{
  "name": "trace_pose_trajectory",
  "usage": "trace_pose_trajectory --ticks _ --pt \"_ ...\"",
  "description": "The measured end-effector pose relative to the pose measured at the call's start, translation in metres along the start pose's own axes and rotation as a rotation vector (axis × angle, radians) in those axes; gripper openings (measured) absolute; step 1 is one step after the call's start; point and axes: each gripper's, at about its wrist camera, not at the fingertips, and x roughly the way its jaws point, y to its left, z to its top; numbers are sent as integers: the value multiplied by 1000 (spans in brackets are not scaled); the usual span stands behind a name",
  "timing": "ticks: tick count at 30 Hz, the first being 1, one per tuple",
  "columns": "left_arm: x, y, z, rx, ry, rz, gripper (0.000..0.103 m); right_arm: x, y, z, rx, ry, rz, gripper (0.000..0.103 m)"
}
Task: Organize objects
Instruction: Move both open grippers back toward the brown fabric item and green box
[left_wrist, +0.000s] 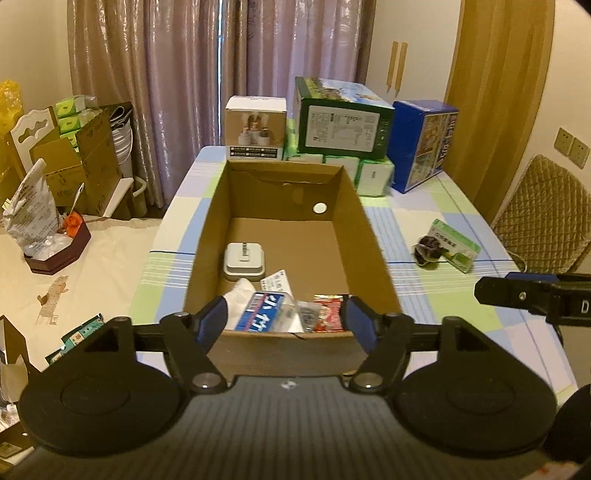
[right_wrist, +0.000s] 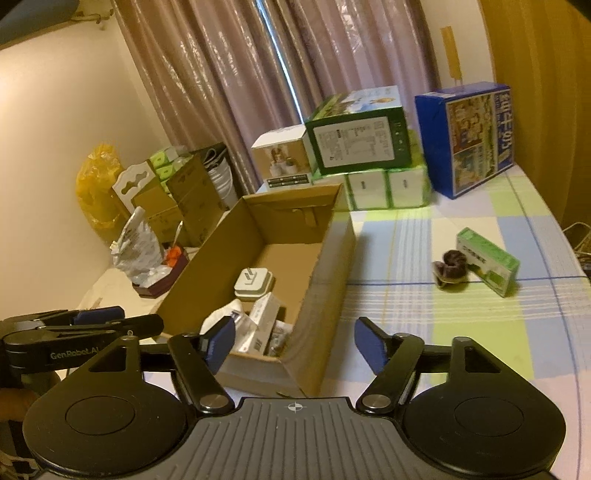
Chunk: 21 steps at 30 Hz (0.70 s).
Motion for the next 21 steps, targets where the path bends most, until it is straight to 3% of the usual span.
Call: trace_pose_trajectory --ticks 7,21 --pt "-11 -24 -10 7 -4 -21 78 -35 -17 -11 4 -42 -55 89" --pt "-14 -94 -10 108 -32 -105 101 -81 -69 -28 22 -66 -192 96"
